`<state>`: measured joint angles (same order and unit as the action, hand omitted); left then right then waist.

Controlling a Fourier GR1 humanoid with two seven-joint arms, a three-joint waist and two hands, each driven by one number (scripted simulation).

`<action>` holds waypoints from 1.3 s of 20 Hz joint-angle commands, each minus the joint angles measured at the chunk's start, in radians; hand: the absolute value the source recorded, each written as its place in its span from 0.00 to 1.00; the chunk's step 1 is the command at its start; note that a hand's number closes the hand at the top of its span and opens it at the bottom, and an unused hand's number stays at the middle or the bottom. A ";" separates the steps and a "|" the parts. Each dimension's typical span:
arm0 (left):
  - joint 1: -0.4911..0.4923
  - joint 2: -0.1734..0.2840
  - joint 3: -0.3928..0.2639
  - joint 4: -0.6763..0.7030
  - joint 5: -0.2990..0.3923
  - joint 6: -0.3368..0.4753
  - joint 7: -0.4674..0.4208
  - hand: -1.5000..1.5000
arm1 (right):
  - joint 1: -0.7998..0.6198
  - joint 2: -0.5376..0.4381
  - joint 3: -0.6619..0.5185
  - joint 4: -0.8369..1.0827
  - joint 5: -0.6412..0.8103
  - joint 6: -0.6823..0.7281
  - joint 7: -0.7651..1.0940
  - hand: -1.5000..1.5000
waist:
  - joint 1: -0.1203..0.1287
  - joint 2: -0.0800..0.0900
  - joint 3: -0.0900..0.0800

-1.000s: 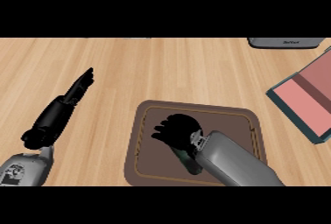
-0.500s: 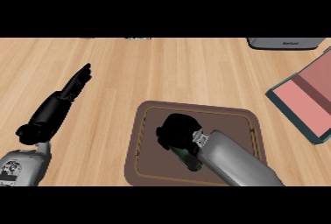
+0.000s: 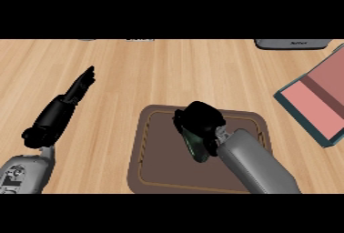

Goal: Pick the eggplant from the tray and place it in the cardboard box

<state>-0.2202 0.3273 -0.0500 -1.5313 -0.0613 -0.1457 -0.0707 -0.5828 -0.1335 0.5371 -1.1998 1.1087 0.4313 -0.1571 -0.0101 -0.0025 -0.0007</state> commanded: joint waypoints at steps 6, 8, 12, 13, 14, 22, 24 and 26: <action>-0.007 -0.025 -0.020 0.004 -0.009 -0.004 0.008 0.50 | -0.065 0.045 -0.342 0.026 -0.005 -0.300 0.299 1.00 | 0.010 0.003 0.001; -0.035 -0.001 0.017 0.005 0.011 -0.021 0.016 0.50 | -0.077 0.013 -0.323 -0.012 0.038 -0.329 0.286 1.00 | 0.009 0.002 0.001; 0.014 -0.015 0.006 -0.010 -0.020 -0.007 -0.002 0.50 | -0.085 -0.034 -0.357 -0.197 0.020 -0.228 0.323 1.00 | 0.004 -0.002 0.000; -0.041 0.041 0.071 0.014 0.054 -0.079 0.020 0.50 | -0.080 0.025 -0.343 -0.212 0.045 -0.249 0.402 1.00 | 0.004 -0.002 0.000; 0.002 -0.027 0.019 -0.013 -0.011 0.007 0.004 0.50 | -0.084 -0.042 -0.422 -0.203 0.016 -0.288 0.359 1.00 | 0.004 -0.001 0.001; 0.019 -0.010 0.025 -0.023 0.007 -0.038 -0.004 0.50 | -0.149 -0.049 -0.645 -0.354 0.000 -0.279 0.652 1.00 | 0.001 -0.002 0.000; 0.036 -0.023 0.012 -0.035 -0.022 -0.017 -0.003 0.50 | -0.125 -0.083 -0.702 -0.301 -0.003 -0.350 0.625 1.00 | 0.009 0.002 0.001; 0.051 -0.013 0.017 -0.018 -0.006 -0.051 -0.041 0.50 | -0.187 -0.152 -0.785 -0.256 -0.043 -0.325 0.616 1.00 | 0.013 0.003 0.001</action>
<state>-0.1998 0.3172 -0.0248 -1.5440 -0.0617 -0.1828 -0.0809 -0.7369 -0.2127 -0.1339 -1.4864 1.0976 0.1216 0.4469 -0.0039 -0.0021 -0.0001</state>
